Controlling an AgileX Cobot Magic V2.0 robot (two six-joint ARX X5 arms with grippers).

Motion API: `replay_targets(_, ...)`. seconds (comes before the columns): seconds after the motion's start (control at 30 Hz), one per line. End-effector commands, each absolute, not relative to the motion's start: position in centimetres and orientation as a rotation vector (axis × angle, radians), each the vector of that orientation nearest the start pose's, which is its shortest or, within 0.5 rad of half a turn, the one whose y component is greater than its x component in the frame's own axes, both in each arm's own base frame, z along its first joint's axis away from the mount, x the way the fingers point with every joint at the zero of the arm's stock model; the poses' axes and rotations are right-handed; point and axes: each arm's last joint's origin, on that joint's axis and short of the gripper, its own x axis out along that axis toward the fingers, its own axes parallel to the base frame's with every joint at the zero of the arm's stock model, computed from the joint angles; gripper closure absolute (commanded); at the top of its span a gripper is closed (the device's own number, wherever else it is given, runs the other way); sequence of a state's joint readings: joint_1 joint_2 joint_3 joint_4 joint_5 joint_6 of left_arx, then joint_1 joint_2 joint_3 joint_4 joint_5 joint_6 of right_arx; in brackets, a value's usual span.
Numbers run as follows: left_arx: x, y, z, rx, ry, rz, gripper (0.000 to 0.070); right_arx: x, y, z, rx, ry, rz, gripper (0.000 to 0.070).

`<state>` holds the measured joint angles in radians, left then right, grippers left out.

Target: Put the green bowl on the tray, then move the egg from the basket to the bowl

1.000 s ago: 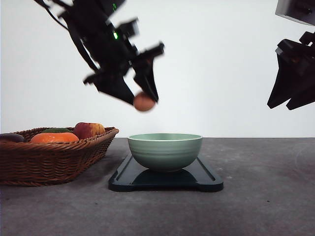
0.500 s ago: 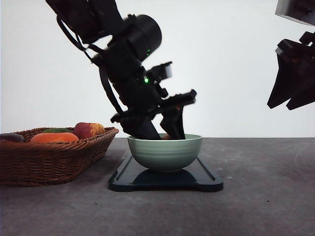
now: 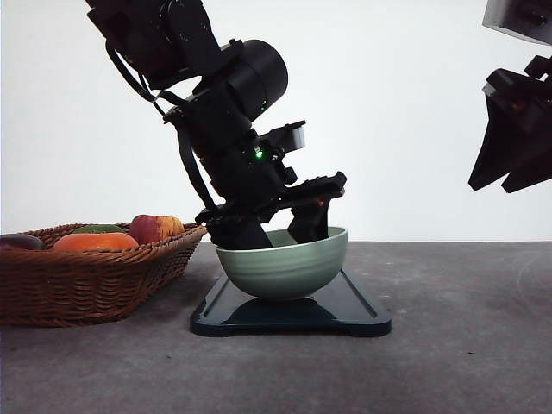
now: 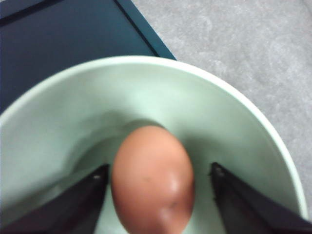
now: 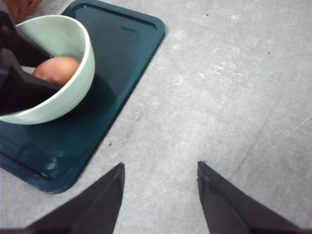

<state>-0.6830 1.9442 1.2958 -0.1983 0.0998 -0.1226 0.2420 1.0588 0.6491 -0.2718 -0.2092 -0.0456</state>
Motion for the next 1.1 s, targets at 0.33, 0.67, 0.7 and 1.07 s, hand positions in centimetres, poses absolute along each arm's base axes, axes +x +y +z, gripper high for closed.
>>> replay_targets(0.33,33.4,-27.1,23.5,0.162,0.933,-0.661,0.0227,20.9,5.9,23.3,-0.054,0.667,0.454,0.0413)
replay_targets(0.67,33.6,-21.6,27.2,0.139,0.946,-0.570,0.0233,20.9,5.9,23.2,-0.055,0.671,0.454,0.0413)
replay_targets(0.7,33.4,-20.9,27.2,0.133,0.949,-0.557,0.0233,20.9,5.9,23.2,-0.055,0.671,0.454,0.0413)
replay_targets(1.07,26.2,-12.8,25.7,0.063,0.848,-0.473,0.0233,20.9,5.9,23.3,-0.054,0.670,0.454,0.0413)
